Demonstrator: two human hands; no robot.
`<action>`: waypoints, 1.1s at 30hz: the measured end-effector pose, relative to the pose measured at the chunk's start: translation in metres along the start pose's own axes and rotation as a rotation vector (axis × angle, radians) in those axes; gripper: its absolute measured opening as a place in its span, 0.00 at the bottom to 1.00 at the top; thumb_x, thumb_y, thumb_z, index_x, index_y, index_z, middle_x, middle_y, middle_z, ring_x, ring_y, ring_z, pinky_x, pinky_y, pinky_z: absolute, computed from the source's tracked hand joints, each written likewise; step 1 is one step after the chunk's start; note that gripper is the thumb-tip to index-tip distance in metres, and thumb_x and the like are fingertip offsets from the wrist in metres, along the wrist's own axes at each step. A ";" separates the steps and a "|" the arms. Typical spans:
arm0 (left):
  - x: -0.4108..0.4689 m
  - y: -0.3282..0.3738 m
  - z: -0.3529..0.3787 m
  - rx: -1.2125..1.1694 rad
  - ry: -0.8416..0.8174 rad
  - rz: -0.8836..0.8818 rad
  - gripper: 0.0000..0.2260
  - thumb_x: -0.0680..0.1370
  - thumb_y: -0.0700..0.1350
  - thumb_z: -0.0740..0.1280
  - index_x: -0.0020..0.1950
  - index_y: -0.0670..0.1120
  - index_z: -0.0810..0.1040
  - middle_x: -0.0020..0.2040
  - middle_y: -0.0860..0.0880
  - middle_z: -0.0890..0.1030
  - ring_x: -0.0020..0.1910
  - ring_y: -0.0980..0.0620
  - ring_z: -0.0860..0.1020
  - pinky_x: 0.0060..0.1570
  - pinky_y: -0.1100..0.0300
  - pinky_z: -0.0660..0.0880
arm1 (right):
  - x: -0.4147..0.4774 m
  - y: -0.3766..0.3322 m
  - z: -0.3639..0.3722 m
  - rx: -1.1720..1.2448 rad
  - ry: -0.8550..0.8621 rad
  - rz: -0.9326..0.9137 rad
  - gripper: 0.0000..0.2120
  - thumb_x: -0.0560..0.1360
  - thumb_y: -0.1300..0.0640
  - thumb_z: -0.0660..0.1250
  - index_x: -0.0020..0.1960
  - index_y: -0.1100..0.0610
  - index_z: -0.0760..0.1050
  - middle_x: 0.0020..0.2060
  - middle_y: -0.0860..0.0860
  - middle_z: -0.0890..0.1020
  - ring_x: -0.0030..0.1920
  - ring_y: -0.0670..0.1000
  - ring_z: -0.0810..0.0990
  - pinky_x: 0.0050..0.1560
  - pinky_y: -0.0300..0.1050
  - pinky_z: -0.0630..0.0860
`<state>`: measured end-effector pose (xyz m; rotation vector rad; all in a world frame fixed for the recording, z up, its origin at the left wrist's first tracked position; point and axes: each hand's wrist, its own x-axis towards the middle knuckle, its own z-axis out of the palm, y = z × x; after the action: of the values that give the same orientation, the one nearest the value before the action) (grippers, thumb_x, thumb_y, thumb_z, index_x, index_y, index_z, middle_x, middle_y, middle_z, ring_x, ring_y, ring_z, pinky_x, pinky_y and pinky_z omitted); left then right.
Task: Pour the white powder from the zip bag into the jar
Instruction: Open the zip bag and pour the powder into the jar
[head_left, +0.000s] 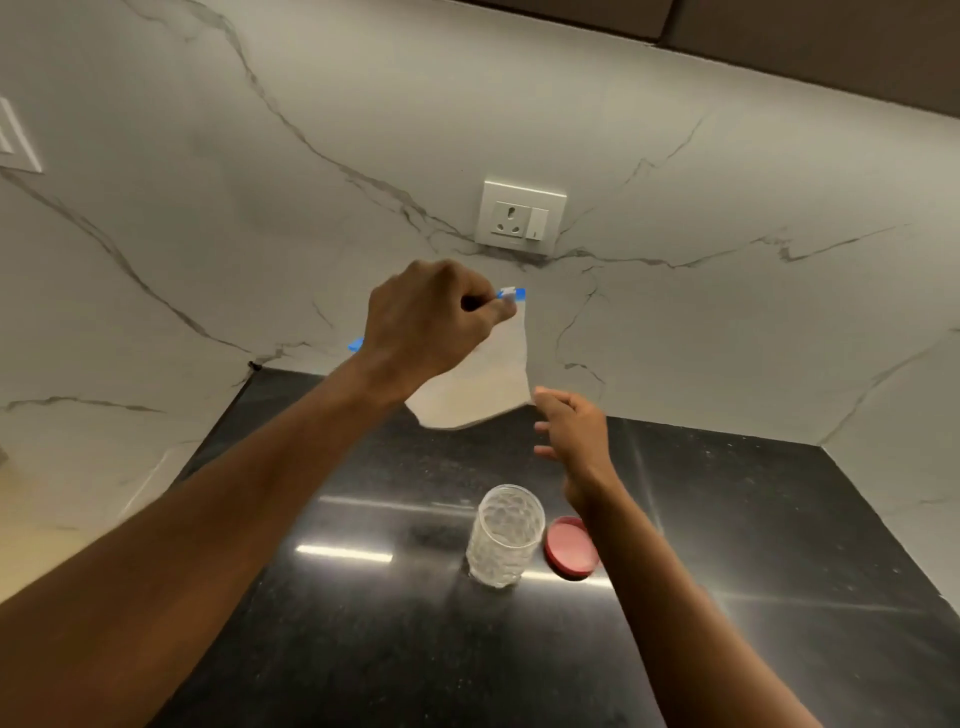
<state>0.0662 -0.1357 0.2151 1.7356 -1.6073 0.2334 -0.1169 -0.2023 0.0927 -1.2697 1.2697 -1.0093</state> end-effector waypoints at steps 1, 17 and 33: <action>0.007 0.007 0.001 -0.037 0.010 0.019 0.18 0.80 0.61 0.69 0.42 0.48 0.87 0.35 0.51 0.85 0.32 0.50 0.81 0.31 0.64 0.66 | 0.006 0.000 -0.009 0.021 0.032 0.038 0.07 0.83 0.48 0.67 0.49 0.50 0.80 0.51 0.50 0.84 0.50 0.51 0.82 0.51 0.54 0.83; 0.002 0.084 0.062 -0.599 -0.116 0.112 0.13 0.81 0.52 0.73 0.48 0.44 0.90 0.36 0.47 0.87 0.27 0.54 0.77 0.30 0.53 0.76 | -0.046 0.032 -0.134 0.289 0.155 0.328 0.23 0.74 0.41 0.77 0.61 0.56 0.83 0.50 0.55 0.89 0.57 0.57 0.85 0.49 0.53 0.82; -0.013 0.104 0.079 -0.736 -0.302 0.045 0.12 0.80 0.53 0.73 0.47 0.45 0.89 0.38 0.48 0.88 0.31 0.49 0.81 0.33 0.52 0.80 | -0.093 0.045 -0.154 0.578 0.250 0.361 0.19 0.73 0.53 0.76 0.62 0.56 0.81 0.58 0.57 0.84 0.55 0.53 0.80 0.52 0.50 0.76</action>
<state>-0.0592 -0.1674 0.1921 1.1897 -1.6512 -0.5641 -0.2832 -0.1214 0.0757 -0.4645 1.2122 -1.1767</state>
